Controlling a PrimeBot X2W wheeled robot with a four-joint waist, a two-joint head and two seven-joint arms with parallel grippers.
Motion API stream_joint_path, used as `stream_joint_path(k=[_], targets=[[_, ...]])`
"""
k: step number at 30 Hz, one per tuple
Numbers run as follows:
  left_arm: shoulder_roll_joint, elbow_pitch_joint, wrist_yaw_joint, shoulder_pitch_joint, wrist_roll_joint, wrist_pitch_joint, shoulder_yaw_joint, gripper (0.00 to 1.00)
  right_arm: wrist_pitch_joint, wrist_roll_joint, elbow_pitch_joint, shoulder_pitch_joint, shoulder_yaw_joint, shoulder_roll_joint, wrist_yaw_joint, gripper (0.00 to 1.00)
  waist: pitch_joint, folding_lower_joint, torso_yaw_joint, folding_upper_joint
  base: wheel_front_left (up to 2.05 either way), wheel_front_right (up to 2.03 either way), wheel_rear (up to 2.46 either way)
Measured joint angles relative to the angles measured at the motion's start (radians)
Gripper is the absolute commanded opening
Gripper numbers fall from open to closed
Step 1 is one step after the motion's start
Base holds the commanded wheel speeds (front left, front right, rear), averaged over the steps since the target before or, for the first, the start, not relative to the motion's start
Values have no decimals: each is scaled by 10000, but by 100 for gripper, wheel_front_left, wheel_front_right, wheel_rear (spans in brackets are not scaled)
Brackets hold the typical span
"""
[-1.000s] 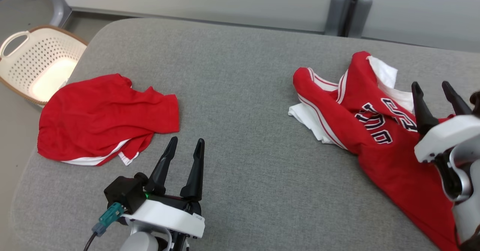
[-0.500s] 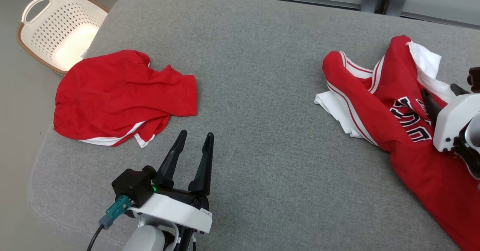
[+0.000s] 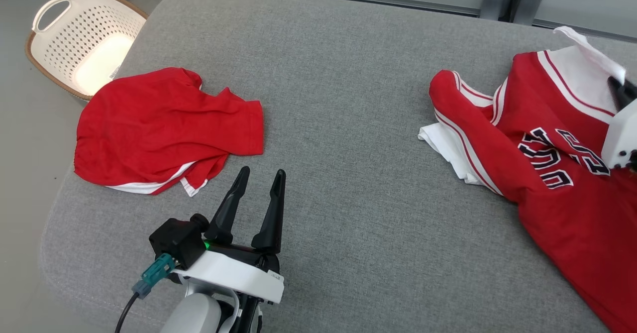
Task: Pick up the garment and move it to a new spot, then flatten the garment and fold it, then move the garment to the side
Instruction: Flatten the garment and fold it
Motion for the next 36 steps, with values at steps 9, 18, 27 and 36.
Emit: stream_joint_path(k=[9,18,27,36], targets=[[0,-36,-10,16,-63,0,-130,100,-1394,-1691,140,-1807,-711,-554,0,0,-118,1,116,0,0,0,0],[2,4,-29,80,-134,0,-219,100,-2819,-3739,1018,-3282,-1273,-33,0,100,-152,0,400,0,0,0,0],[4,35,23,216,-128,0,-151,100,-3012,-4660,2527,-2990,-2077,665,0,100,-452,1,302,0,0,0,0],[0,59,12,320,234,0,451,100,-4504,-3992,2523,-1811,-2899,1628,0,100,-1006,0,-439,0,0,0,0]])
